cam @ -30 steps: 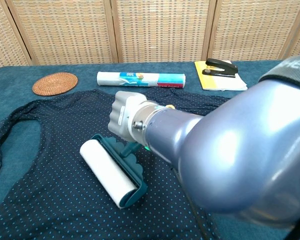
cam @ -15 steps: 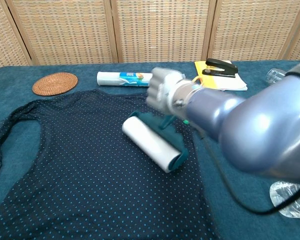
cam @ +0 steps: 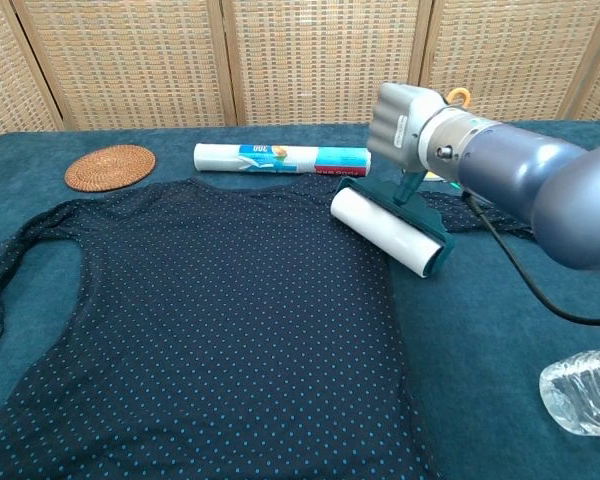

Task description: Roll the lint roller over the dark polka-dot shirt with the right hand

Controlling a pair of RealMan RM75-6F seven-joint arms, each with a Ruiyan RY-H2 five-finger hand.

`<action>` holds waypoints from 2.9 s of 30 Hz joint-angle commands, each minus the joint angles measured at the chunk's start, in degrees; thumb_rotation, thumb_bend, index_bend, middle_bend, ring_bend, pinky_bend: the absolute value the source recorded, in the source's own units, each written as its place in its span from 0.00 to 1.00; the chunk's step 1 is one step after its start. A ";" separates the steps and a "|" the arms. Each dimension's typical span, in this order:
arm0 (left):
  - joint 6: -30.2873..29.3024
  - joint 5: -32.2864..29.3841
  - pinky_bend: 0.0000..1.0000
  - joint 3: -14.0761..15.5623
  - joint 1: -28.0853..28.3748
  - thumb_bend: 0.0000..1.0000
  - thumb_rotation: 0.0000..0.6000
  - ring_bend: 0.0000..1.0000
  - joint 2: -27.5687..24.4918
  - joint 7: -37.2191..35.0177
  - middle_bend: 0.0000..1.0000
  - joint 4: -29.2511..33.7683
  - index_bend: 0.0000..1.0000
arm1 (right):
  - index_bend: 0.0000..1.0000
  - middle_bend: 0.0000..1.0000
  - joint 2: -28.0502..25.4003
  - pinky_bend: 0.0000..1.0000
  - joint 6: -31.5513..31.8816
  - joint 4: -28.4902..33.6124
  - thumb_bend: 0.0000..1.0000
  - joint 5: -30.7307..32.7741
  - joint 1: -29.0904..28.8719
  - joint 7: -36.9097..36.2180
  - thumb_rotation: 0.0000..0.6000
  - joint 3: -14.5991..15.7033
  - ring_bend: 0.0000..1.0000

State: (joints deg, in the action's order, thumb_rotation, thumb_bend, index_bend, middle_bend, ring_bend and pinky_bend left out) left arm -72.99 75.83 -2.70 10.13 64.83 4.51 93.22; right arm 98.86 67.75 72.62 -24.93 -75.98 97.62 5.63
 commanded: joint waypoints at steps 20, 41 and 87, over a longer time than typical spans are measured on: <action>0.16 0.03 0.00 0.03 -0.02 0.00 1.00 0.00 -0.49 -1.70 0.00 -0.52 0.00 | 0.62 0.97 7.71 1.00 0.24 9.27 0.82 -4.47 -4.36 9.10 1.00 -4.48 1.00; 0.17 0.11 0.00 0.22 0.06 0.00 1.00 0.00 -0.24 -1.11 0.00 -0.52 0.00 | 0.62 0.97 7.88 1.00 -0.05 15.03 0.82 -6.23 -4.48 9.31 1.00 -3.62 1.00; -0.50 0.96 0.00 0.56 -0.10 0.00 1.00 0.00 -0.44 -1.12 0.00 0.24 0.00 | 0.00 0.94 -5.87 1.00 5.53 9.13 0.19 -9.66 7.85 -1.81 1.00 -3.60 1.00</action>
State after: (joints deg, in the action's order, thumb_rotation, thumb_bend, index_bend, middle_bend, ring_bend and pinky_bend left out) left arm -73.31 76.56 -2.22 10.13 64.54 3.61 93.35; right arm 96.18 71.04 77.42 -32.78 -70.07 100.19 2.91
